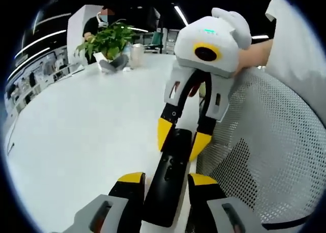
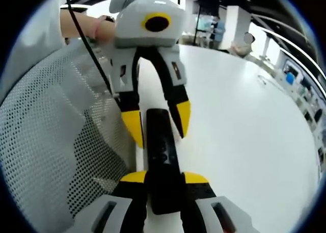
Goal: Press the specified remote control buttons in sequence, fully releasing each button before pressing the next.
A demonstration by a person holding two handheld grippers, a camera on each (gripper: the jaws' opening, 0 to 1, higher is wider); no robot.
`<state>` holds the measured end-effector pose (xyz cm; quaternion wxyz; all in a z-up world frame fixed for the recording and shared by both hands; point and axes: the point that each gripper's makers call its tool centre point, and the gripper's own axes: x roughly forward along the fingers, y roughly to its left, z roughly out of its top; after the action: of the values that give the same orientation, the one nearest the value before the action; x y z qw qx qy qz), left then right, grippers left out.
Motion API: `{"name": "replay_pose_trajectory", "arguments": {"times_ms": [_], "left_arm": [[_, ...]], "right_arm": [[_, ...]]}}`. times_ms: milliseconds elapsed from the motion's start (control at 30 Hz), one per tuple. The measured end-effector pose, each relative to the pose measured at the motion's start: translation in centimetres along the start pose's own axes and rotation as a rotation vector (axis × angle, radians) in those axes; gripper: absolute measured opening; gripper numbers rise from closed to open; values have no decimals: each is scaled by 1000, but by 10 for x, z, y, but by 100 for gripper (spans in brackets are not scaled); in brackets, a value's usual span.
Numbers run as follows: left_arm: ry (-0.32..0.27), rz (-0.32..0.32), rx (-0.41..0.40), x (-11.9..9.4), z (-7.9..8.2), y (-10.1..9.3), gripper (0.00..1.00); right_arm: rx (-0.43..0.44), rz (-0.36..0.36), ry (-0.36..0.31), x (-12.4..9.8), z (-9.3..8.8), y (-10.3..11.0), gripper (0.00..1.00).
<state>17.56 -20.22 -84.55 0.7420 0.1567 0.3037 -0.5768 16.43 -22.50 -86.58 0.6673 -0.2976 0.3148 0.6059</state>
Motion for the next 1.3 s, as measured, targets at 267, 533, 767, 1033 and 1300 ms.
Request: {"name": "replay_pose_trajectory", "arguments": {"times_ms": [267, 533, 767, 1033, 1300], "left_arm": [[-80, 64, -57, -11, 14, 16, 44], [-126, 145, -58, -19, 22, 31, 56], [-172, 194, -75, -26, 30, 41, 66], [-211, 235, -97, -33, 36, 49, 75], [-244, 259, -100, -36, 42, 53, 84]], "right_arm": [[3, -4, -1, 2, 2, -1, 21], [9, -9, -5, 2, 3, -2, 21], [19, -18, -9, 3, 4, -4, 21], [35, -30, -12, 3, 5, -7, 21], [46, -49, -7, 3, 4, -10, 21]]}}
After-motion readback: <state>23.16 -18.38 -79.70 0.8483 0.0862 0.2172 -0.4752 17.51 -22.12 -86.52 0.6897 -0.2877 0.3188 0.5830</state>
